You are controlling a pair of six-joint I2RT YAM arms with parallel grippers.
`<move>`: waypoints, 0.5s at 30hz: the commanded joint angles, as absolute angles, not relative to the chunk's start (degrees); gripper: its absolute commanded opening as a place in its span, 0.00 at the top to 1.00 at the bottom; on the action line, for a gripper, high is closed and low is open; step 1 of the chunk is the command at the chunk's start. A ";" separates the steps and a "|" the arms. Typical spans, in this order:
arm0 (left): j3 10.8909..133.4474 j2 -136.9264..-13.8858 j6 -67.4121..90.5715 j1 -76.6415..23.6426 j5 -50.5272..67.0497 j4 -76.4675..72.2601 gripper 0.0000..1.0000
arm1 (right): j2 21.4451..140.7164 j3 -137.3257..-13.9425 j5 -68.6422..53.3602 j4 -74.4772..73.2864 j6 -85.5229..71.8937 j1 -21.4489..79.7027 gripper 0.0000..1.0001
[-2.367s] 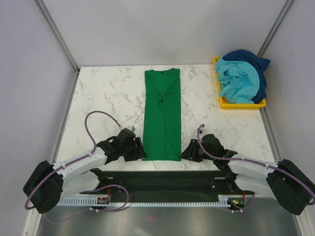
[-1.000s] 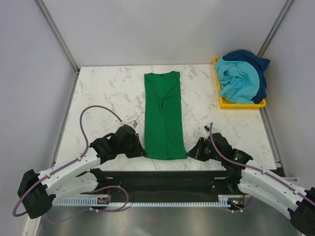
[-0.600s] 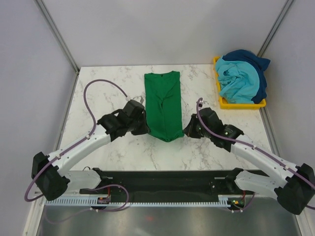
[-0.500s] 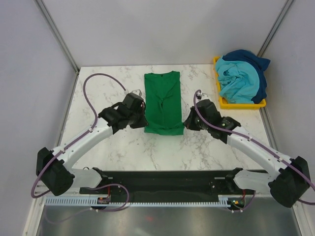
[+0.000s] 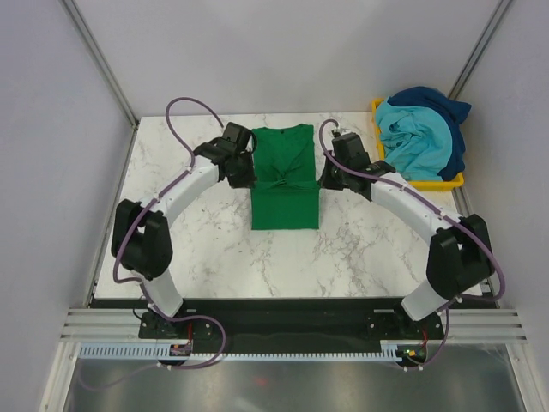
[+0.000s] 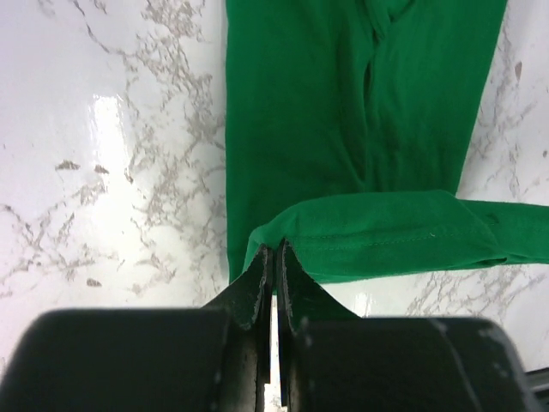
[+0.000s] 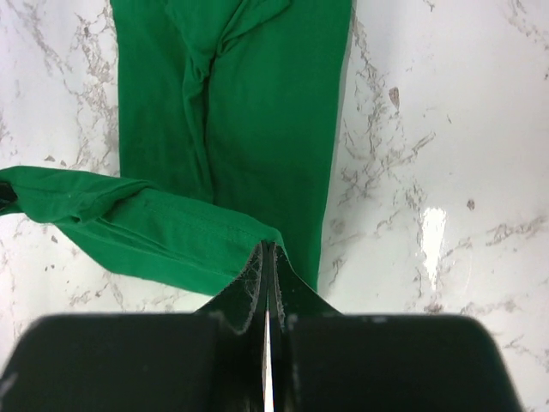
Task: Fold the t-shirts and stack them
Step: Fold the tshirt
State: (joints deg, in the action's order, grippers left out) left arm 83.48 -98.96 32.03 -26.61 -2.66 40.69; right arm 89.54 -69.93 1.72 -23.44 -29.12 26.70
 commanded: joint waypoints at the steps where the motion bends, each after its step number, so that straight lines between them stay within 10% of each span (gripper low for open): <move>1: 88.50 -102.21 28.65 -24.18 -0.53 40.61 0.98 | 93.68 -74.35 0.35 -21.19 -26.54 25.32 1.00; 11: 101.41 -119.95 26.81 -19.52 5.79 41.04 0.86 | 110.37 -85.75 -1.85 -20.30 -26.72 21.45 1.00; 12: 103.17 -121.97 26.81 -18.90 6.93 41.31 0.75 | 114.04 -87.70 -2.19 -20.39 -27.15 20.92 0.93; 13: 107.97 -125.47 26.98 -17.50 7.64 42.96 0.65 | 115.91 -90.06 -3.07 -21.52 -27.25 19.79 0.61; 15: 115.27 -129.97 26.72 -16.18 9.92 46.39 0.47 | 121.08 -99.28 -3.42 -23.72 -27.60 18.64 0.28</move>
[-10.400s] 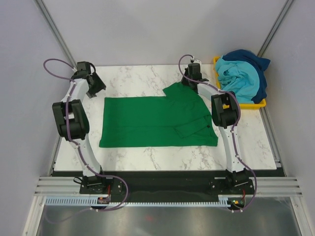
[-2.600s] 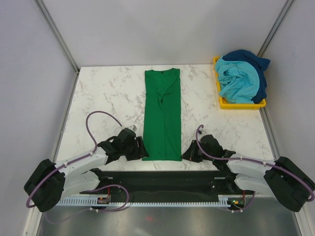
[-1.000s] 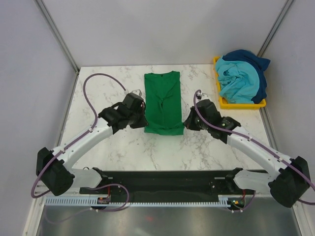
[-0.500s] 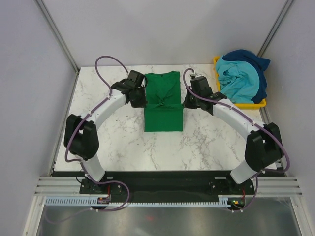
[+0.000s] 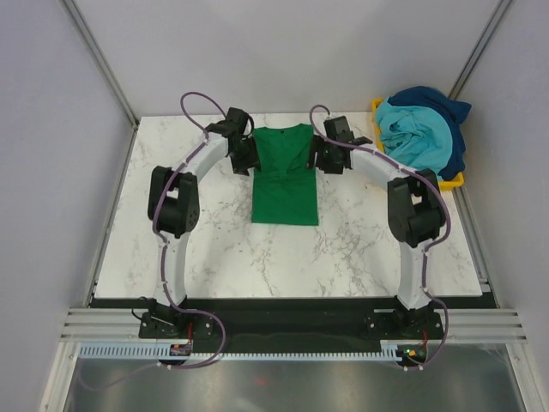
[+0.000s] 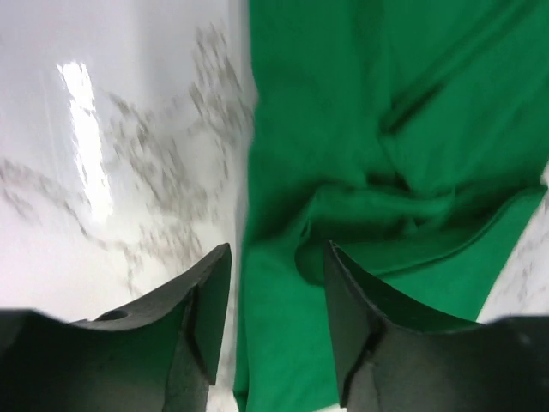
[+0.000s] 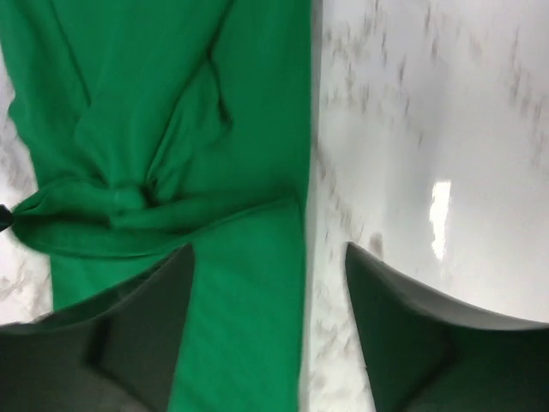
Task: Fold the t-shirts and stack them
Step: Fold the tshirt
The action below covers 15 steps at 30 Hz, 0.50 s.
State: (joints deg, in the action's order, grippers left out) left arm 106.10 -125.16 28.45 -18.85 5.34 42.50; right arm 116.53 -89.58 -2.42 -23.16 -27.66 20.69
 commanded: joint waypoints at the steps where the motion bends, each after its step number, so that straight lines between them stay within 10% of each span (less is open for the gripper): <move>1: 119.84 -131.99 26.54 -15.30 10.02 49.54 0.44 | 122.51 -102.54 -4.04 -26.25 -27.34 18.11 0.17; 6: 131.94 -131.24 24.43 -15.12 7.66 56.34 0.34 | 120.00 -111.72 -3.25 -31.55 -27.07 16.96 0.10; 15: 85.29 -103.22 28.65 -15.56 13.97 37.55 0.37 | 97.06 -66.31 -15.36 -13.64 -34.71 17.22 0.10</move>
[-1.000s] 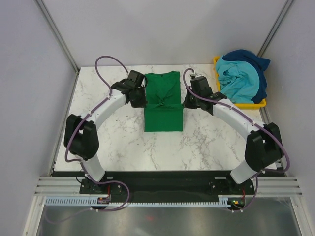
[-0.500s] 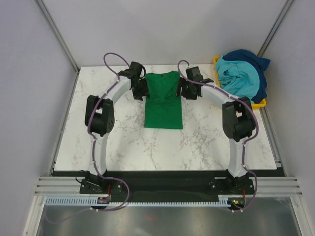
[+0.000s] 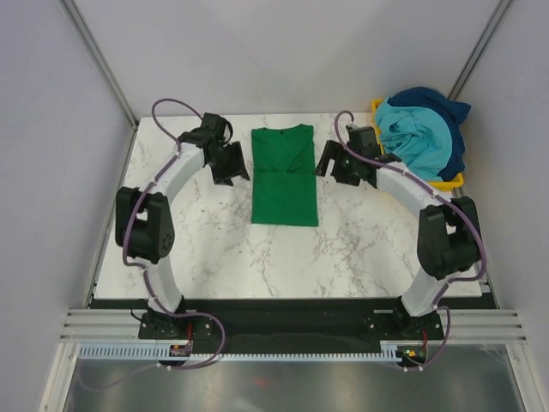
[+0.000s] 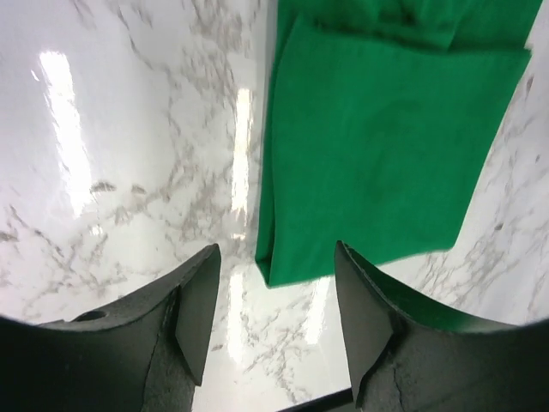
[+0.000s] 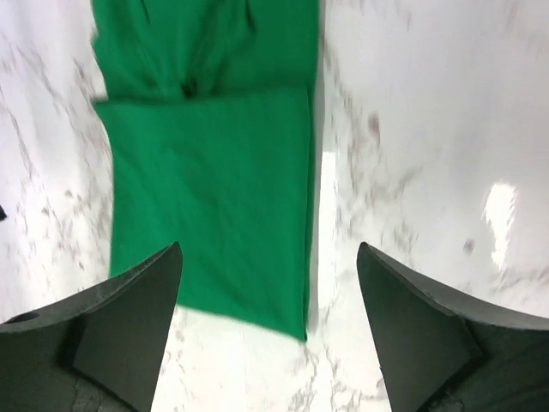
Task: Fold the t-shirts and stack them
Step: Fold the tshirt
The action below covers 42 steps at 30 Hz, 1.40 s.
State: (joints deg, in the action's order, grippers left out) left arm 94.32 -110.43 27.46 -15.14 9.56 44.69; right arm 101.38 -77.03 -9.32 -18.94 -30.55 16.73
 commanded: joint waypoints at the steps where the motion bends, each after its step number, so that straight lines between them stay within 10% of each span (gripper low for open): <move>1: 78.73 -101.62 29.09 -15.90 14.67 33.88 0.37 | 95.73 -63.05 -16.08 -10.84 -35.33 17.31 0.10; 10: 56.53 -94.39 34.36 -17.14 19.77 17.76 0.38 | 91.23 -44.65 -20.30 -1.60 -39.20 18.98 0.14; 42: 48.53 -98.35 39.81 -20.83 16.35 10.11 0.44 | 96.42 -42.72 -20.83 1.14 -37.70 20.04 0.18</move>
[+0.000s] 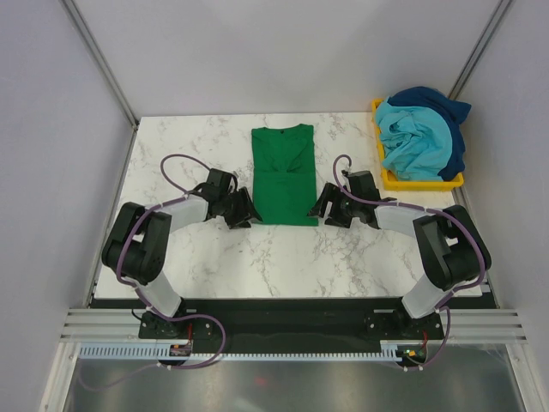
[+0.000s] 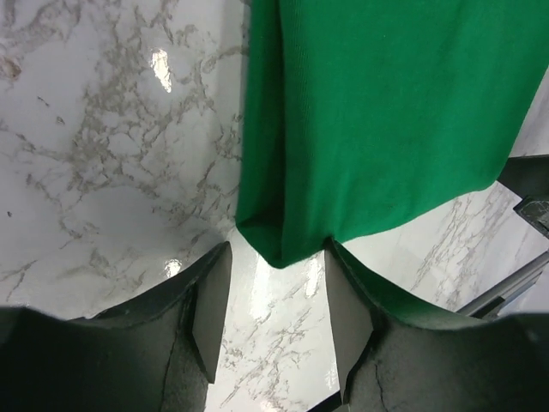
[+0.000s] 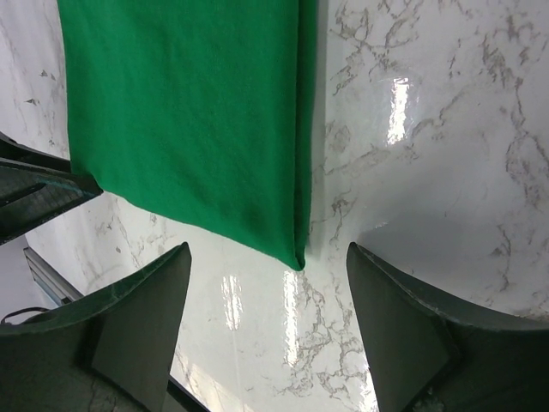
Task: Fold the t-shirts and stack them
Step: Fold the tshirt
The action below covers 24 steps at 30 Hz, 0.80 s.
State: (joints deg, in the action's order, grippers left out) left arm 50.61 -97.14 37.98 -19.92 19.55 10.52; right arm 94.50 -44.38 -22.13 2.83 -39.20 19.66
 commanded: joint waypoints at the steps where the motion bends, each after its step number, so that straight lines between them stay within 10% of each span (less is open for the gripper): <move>1: 48.08 -98.18 39.99 -20.92 15.83 10.19 0.45 | 96.50 -42.54 -20.92 1.14 -37.53 19.95 0.18; 24: 45.53 -98.35 41.66 -20.74 8.96 8.79 0.53 | 100.19 -39.73 -24.43 4.57 -37.62 20.04 0.37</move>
